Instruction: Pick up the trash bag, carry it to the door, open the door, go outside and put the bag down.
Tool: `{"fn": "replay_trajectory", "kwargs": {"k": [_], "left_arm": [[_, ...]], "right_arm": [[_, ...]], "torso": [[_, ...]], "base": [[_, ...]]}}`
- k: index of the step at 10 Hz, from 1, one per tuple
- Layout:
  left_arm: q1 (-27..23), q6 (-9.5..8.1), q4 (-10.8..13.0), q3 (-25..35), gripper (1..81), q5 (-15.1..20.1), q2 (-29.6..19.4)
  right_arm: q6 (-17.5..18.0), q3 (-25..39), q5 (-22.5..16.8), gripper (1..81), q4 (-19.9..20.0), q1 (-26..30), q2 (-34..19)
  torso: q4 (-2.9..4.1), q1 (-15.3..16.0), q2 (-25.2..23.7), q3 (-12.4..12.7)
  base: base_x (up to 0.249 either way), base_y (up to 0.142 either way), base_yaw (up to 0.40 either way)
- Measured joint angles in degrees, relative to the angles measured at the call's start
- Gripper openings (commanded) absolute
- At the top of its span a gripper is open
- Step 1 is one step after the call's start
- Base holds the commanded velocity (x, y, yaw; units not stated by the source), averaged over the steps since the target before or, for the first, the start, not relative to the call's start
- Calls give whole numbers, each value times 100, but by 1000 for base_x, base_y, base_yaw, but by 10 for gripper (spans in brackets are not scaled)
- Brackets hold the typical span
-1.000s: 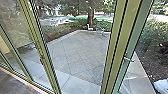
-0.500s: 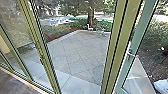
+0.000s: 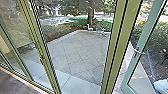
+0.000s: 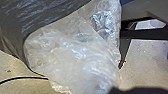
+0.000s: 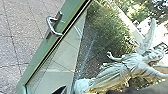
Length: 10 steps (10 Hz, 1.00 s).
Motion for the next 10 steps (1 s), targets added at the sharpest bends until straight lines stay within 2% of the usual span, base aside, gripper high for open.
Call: {"fn": "replay_trajectory", "kwargs": {"k": [2,5,6,8,10], "left_arm": [[0,2,2,0,10,2,0],[-1,2,2,0,10,5,0],[0,2,5,0,10,2,0],[-1,2,9,0,10,2,0],[-9,2,9,0,10,5,0]], "right_arm": [[-5,-85,-174,811,1059,-2,32],[-18,-262,-711,811,2790,-195,113],[-22,-301,-916,811,3243,-289,122],[-21,-317,-1092,811,3733,-578,127],[-18,-85,-1106,811,3892,-1019,127]], "torso": [[0,0,0,0],[0,0,2,0],[0,0,2,0],[0,0,2,0],[0,2,2,0]], "base": [[0,0,0],[0,0,0],[0,0,0],[0,0,0],[0,0,0]]}}
